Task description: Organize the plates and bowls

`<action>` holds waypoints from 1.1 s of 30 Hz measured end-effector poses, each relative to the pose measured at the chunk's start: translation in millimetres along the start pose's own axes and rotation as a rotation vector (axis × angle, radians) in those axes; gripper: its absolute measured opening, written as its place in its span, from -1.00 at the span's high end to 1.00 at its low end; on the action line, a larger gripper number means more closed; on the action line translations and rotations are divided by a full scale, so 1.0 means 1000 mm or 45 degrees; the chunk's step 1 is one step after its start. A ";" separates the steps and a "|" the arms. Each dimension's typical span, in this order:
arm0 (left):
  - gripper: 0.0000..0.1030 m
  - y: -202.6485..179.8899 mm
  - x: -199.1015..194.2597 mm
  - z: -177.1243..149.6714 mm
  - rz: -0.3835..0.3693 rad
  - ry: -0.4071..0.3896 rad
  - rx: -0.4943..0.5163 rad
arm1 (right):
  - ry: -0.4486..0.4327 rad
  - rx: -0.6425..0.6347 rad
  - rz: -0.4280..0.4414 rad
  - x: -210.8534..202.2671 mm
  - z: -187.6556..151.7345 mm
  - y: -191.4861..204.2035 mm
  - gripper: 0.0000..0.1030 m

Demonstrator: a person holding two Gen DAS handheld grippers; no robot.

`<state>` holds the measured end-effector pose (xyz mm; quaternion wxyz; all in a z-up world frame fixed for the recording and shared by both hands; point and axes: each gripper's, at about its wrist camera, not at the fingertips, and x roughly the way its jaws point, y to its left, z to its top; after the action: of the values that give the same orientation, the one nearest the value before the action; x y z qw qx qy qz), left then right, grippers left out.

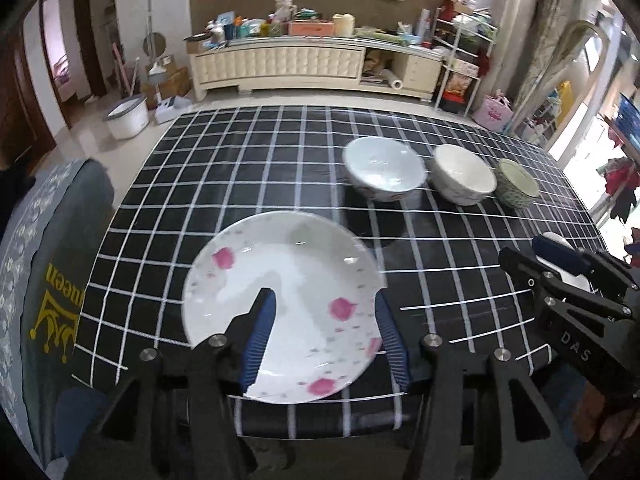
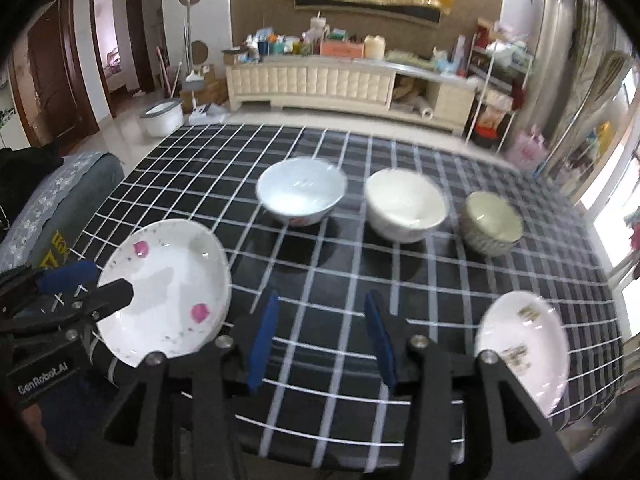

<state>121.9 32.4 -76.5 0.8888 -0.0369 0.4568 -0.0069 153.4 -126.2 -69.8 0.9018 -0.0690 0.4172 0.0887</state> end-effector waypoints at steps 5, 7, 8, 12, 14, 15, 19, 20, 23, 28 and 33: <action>-0.09 -0.039 -0.002 0.006 -0.040 -0.005 0.060 | 0.059 0.118 0.034 -0.008 -0.003 -0.041 -0.04; -0.09 -0.056 -0.003 0.008 -0.058 -0.006 0.092 | 0.068 0.155 0.020 -0.011 -0.007 -0.059 -0.19; -0.10 -0.063 -0.003 0.009 -0.062 -0.008 0.107 | 0.066 0.161 0.014 -0.014 -0.009 -0.063 -0.22; -0.18 -0.092 -0.003 0.017 -0.088 -0.013 0.147 | 0.060 0.206 -0.025 -0.022 -0.018 -0.093 -0.27; -0.18 -0.112 0.001 0.021 -0.110 -0.004 0.180 | 0.065 0.241 -0.037 -0.025 -0.023 -0.108 -0.31; -0.18 -0.118 0.002 0.022 -0.114 -0.001 0.193 | 0.069 0.264 -0.043 -0.026 -0.026 -0.118 -0.37; -0.18 -0.156 0.007 0.023 -0.148 -0.001 0.291 | 0.080 0.330 -0.081 -0.027 -0.035 -0.149 -0.52; -0.18 -0.168 0.009 0.023 -0.161 0.000 0.323 | 0.090 0.342 -0.085 -0.027 -0.038 -0.157 -0.52; -0.18 -0.190 0.016 0.024 -0.177 0.018 0.364 | 0.104 0.362 -0.103 -0.024 -0.042 -0.176 -0.52; -0.18 -0.225 0.035 0.026 -0.221 0.083 0.399 | 0.142 0.406 -0.126 -0.017 -0.050 -0.207 -0.52; -0.18 -0.254 0.057 0.034 -0.235 0.131 0.423 | 0.196 0.429 -0.142 -0.006 -0.056 -0.232 -0.53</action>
<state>187.9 -221.2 -84.6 0.8536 0.0689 0.4891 -0.1654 158.5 -364.4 -89.9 0.8695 0.0535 0.4895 -0.0382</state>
